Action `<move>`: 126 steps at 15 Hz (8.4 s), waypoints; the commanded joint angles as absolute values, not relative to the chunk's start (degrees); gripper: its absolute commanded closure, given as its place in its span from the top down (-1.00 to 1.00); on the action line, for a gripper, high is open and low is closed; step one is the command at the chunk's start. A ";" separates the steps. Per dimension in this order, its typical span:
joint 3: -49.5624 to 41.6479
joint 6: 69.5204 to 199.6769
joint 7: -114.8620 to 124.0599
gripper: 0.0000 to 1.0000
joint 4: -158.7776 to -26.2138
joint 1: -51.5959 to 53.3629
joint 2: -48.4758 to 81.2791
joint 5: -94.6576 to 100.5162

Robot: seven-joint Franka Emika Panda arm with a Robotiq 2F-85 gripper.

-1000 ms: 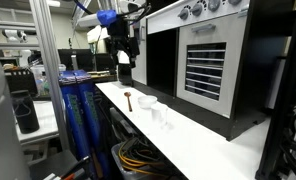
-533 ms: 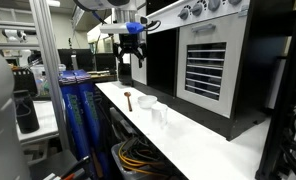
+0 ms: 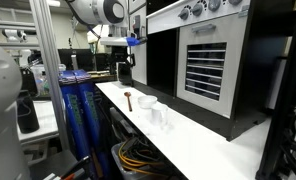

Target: Use the brown spoon to stir the contents in the white bowl

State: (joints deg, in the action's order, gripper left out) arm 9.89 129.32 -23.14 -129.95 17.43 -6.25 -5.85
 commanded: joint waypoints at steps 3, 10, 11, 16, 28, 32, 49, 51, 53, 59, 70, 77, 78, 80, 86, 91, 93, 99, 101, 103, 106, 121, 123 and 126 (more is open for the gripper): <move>12.94 134.09 -31.40 1.00 -130.84 17.13 -0.26 -0.36; 13.71 139.26 -30.89 1.00 -130.43 16.01 2.88 4.93; 13.71 139.60 -30.88 1.00 -130.40 15.89 3.18 5.08; 13.72 139.74 -30.87 1.00 -130.36 15.84 3.33 5.13; 13.22 143.33 -37.56 1.00 -128.43 12.91 8.39 4.16; 13.84 143.85 -36.72 1.00 -125.75 13.11 11.59 5.44; 15.60 139.67 -30.65 1.00 -106.89 15.65 29.70 9.08; 15.67 138.66 -29.55 1.00 -105.50 15.96 30.92 9.75; 15.74 137.80 -28.62 1.00 -104.30 16.27 31.91 10.24; 15.57 135.52 -26.39 1.00 -101.64 17.60 33.78 10.77; 14.64 134.43 -22.18 1.00 -100.21 18.51 35.11 12.29; 14.68 133.66 -21.43 0.07 -99.83 18.55 35.34 12.46; 14.76 133.38 -21.66 -0.09 -99.84 18.45 35.45 12.37; 14.74 132.81 -21.81 -0.37 -99.99 18.34 35.57 12.36; 14.45 132.60 -22.00 -1.00 -100.27 18.14 35.38 12.76; 13.96 130.94 -22.27 -0.93 -102.15 18.43 30.80 15.69; 13.54 129.46 -22.41 -0.93 -103.25 18.68 27.64 18.52; 14.79 124.28 -23.62 -0.93 -104.37 18.78 19.44 22.70; 15.02 121.63 -24.64 -0.93 -104.90 18.99 17.11 23.74; 14.83 118.85 -24.71 -0.93 -105.26 19.46 15.23 25.89; 15.01 114.25 -25.82 -0.93 -105.83 19.81 13.08 29.18; 16.88 96.16 -30.14 -0.93 -106.25 20.99 13.41 50.35; 17.03 94.94 -30.16 -0.93 -106.90 21.08 14.24 52.81; 17.35 93.75 -29.99 -0.93 -107.63 21.16 15.56 55.52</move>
